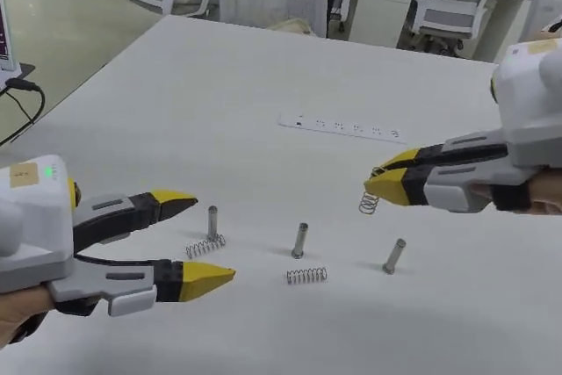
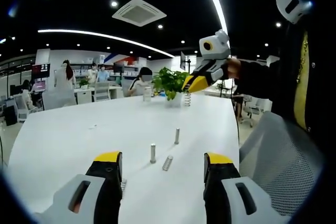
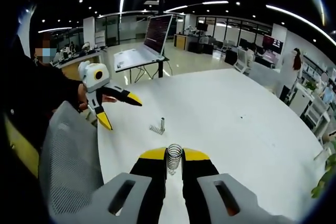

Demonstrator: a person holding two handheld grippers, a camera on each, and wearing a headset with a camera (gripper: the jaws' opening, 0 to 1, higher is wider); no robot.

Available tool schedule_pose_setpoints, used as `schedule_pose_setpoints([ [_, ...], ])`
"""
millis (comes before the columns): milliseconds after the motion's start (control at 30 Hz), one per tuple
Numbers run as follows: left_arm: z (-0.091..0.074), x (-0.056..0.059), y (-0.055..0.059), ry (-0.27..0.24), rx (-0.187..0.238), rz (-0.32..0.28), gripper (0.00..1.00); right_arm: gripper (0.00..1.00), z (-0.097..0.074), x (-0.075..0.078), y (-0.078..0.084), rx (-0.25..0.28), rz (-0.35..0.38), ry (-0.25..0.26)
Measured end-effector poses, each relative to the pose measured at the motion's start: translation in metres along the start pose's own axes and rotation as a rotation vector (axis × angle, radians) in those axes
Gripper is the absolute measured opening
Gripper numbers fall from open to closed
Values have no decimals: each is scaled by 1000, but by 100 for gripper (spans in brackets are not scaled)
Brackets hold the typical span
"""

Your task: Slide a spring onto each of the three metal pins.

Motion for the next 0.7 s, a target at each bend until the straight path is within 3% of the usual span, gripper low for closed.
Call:
schedule_pose_setpoints([
  [233,-2,-3,0,-12,4,-2,60,7,-6,21,16,-26,13,79],
  [700,-4,-4,0,-23,6,-3,61,7,2,39,64,-58,100,144],
])
Point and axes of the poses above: the centre of the closed fingertips' face, and the gripper's own axes: z roughly forward along the fingers, x roughly to its right, y roughly out of its underside, the point moved 6 cm from there along -z, roughly backward along the fingers, and after that the axes turned 9 degrees about -z, right-handed, at the moved point
